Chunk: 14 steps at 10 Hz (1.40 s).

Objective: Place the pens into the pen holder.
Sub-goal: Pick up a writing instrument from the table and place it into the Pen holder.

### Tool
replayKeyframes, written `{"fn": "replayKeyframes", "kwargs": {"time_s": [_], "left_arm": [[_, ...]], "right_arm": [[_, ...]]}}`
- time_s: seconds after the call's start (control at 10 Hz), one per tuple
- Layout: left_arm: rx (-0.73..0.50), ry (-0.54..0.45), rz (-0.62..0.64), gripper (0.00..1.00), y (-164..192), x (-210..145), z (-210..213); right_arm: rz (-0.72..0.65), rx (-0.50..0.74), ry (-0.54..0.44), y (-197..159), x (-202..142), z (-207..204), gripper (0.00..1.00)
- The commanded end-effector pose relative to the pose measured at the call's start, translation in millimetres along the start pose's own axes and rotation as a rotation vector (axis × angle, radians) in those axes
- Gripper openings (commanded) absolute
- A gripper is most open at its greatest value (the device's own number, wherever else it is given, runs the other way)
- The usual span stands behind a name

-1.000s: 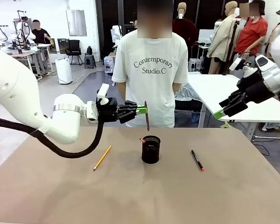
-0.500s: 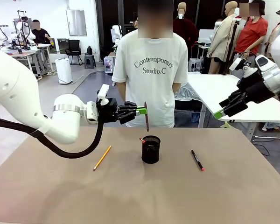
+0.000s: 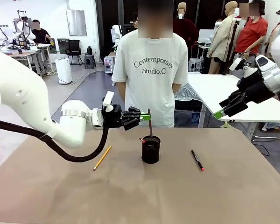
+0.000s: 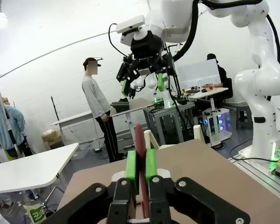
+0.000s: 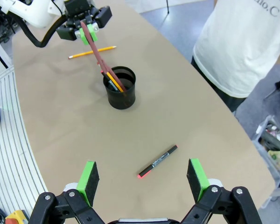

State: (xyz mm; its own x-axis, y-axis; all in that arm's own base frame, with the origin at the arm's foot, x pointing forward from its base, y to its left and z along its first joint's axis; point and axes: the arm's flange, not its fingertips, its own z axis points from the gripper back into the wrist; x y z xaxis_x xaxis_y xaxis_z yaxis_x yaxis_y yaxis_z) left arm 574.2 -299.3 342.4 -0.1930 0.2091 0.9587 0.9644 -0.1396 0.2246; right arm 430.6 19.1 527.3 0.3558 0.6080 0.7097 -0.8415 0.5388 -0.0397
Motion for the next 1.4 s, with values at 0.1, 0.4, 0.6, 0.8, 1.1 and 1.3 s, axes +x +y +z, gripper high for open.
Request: {"fn": "replayKeyframes", "kwargs": {"time_s": [0.1,0.4,0.6,0.8,1.1,1.3], "left_arm": [[-0.028,0.013,-0.02,0.0,19.5,-27.8,-6.6],[-0.039,0.023,0.016,0.07,27.4,-43.4,-8.4],[-0.033,0.024,0.026,0.46,26.6,-44.4,-9.0],[-0.032,0.029,0.036,0.84,26.7,-42.8,-8.9],[-0.043,0.049,0.045,1.0,24.1,-36.8,-11.8],[-0.059,0.075,0.049,1.0,23.5,-30.7,-12.2]], "right_arm": [[0.0,0.007,-0.029,-1.4,0.6,0.1,1.0],[0.0,0.007,-0.029,-1.4,0.6,0.1,1.0],[0.0,0.007,-0.029,-1.4,0.6,0.1,1.0],[0.0,0.007,-0.029,-1.4,0.6,0.1,1.0],[0.0,0.007,-0.029,-1.4,0.6,0.1,1.0],[0.0,0.007,-0.029,-1.4,0.6,0.1,1.0]]}}
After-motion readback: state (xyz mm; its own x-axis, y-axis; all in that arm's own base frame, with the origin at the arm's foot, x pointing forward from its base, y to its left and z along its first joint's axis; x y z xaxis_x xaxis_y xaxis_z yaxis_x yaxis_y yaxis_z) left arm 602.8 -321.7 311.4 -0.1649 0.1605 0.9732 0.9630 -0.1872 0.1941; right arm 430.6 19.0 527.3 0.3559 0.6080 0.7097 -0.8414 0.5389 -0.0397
